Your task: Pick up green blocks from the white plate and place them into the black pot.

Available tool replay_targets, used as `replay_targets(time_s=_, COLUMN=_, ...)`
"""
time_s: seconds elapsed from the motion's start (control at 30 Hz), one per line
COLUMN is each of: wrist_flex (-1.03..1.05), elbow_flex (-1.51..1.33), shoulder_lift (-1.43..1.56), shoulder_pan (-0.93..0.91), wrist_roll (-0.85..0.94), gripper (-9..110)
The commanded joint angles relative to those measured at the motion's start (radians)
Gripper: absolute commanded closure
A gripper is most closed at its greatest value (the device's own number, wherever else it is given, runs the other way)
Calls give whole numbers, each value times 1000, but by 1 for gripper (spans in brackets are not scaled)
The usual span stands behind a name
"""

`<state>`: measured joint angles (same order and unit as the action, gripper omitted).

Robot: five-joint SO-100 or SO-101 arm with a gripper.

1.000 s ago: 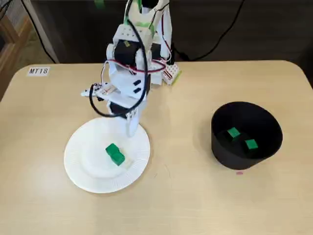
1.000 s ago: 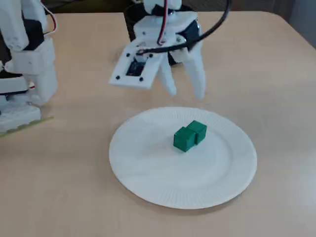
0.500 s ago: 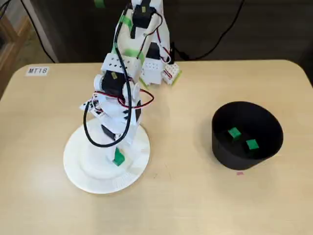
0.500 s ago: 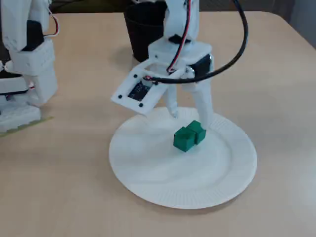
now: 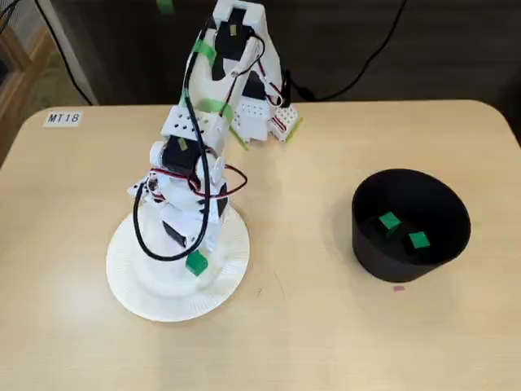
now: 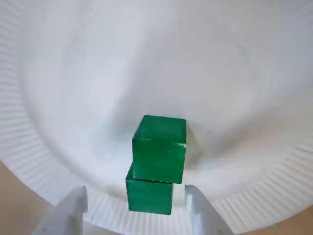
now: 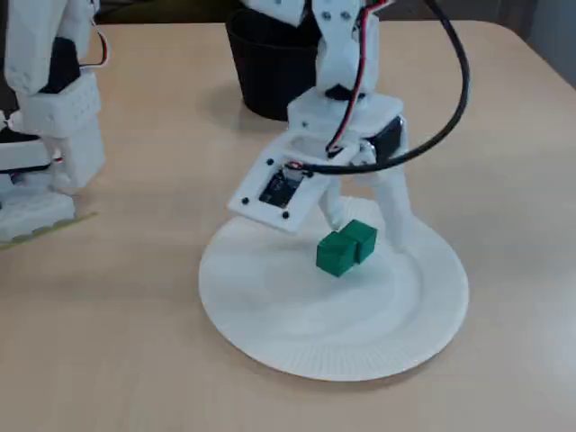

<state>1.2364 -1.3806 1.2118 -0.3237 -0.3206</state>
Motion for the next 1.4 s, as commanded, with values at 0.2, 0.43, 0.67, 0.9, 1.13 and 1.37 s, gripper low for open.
replay_targets(time_s=0.2, wrist_flex=-12, elbow_flex=107, shoulder_lift=-64, shoulder_pan=-35, wrist_roll=20, gripper=77)
replay_targets(time_s=0.43, wrist_flex=-5, elbow_flex=195, shoulder_lift=-144, shoulder_pan=-41, wrist_roll=25, gripper=104)
replay_targets(time_s=0.67, wrist_flex=-26, elbow_flex=195, shoulder_lift=-66, shoulder_pan=-37, wrist_roll=74, gripper=104)
replay_targets(time_s=0.9, wrist_flex=-422, elbow_flex=28, shoulder_lift=282, shoulder_pan=77, wrist_roll=242, gripper=104)
replay_targets(time_s=1.13, wrist_flex=-827, elbow_flex=-330, shoulder_lift=690, shoulder_pan=272, wrist_roll=334, gripper=104)
replay_targets(time_s=1.37, wrist_flex=-851, elbow_flex=-463, shoulder_lift=900, shoulder_pan=621, wrist_roll=442, gripper=104)
